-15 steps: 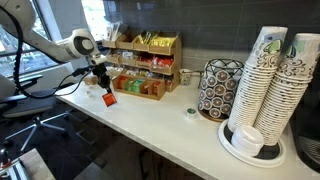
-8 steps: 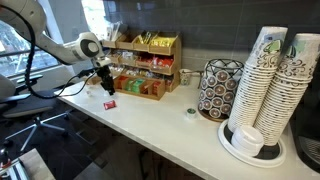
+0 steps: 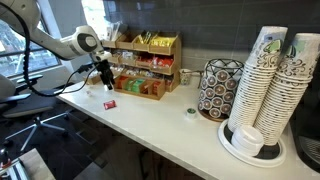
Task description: Pick up one red sachet from the far left single layered wooden compartment and put it on the kitchen counter
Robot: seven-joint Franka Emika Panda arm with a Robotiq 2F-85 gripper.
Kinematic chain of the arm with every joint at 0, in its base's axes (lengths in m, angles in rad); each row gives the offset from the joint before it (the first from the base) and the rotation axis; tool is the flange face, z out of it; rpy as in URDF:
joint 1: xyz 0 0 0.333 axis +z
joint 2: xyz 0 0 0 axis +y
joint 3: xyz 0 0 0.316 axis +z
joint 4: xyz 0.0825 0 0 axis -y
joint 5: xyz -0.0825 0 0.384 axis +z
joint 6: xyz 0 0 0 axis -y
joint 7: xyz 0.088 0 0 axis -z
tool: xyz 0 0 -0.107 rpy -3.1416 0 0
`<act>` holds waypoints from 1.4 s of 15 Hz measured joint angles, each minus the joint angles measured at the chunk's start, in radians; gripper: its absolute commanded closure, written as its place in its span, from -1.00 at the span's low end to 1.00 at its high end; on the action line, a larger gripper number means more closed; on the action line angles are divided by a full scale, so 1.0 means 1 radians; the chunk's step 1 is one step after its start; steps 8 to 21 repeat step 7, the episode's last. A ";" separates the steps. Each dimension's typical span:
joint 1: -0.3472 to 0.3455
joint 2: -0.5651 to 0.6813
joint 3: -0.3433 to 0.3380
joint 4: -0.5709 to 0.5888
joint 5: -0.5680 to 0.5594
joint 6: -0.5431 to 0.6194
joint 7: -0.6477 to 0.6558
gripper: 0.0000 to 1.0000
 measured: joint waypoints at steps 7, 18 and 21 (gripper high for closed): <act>0.001 -0.095 0.005 -0.058 0.049 0.002 -0.262 -1.00; 0.001 -0.095 0.005 -0.058 0.049 0.002 -0.262 -1.00; 0.001 -0.095 0.005 -0.058 0.049 0.002 -0.262 -1.00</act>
